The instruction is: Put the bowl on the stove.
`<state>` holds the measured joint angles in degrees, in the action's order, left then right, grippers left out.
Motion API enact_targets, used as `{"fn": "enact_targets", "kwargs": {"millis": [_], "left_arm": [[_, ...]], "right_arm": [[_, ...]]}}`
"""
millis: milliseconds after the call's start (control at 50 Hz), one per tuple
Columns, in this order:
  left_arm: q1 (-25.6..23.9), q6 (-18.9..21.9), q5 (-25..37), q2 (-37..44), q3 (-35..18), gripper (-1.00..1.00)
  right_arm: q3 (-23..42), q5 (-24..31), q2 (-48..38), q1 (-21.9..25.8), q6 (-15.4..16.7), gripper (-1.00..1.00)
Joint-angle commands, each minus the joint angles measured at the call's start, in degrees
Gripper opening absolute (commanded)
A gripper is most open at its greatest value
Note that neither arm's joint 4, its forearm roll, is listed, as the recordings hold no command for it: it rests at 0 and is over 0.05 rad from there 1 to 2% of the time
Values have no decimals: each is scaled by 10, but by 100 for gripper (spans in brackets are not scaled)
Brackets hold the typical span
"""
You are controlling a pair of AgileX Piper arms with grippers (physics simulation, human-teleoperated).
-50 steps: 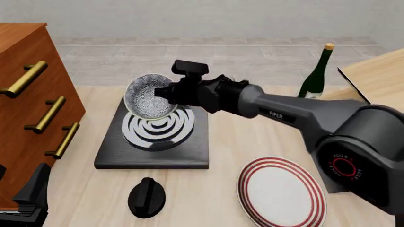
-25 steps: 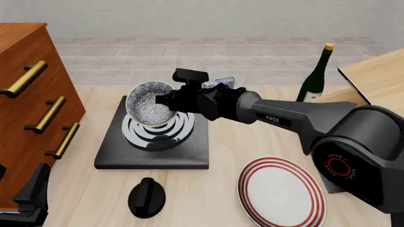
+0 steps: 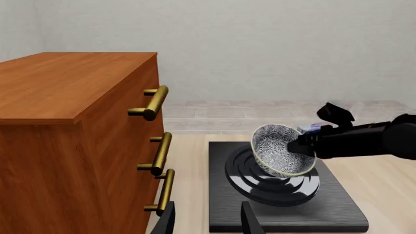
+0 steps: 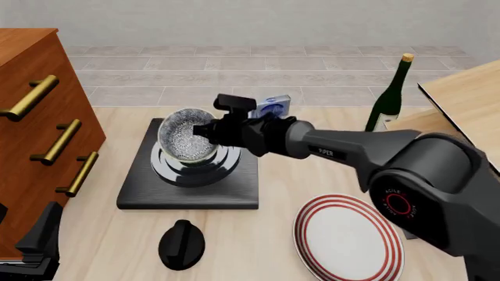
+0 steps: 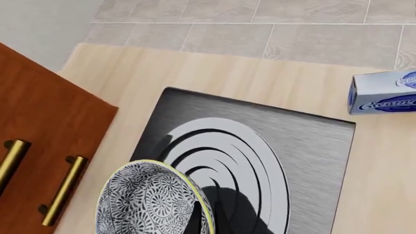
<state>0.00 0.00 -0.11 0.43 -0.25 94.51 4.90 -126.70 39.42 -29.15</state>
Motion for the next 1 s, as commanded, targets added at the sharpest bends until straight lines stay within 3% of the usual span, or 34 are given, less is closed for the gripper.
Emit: {"fn": "enact_targets", "kwargs": {"millis": [20, 920, 940, 1000], "left_arm": [[0, 0, 0, 0, 0, 100], [0, 0, 0, 0, 0, 100], [0, 0, 0, 0, 0, 100], [0, 0, 0, 0, 0, 100]], "right_arm": [[7, -14, -18, -4, -10, -100], [18, -20, -59, -9, -12, -100], [18, -20, -57, -9, -12, 100], [12, -22, -51, -6, -12, 100]]}}
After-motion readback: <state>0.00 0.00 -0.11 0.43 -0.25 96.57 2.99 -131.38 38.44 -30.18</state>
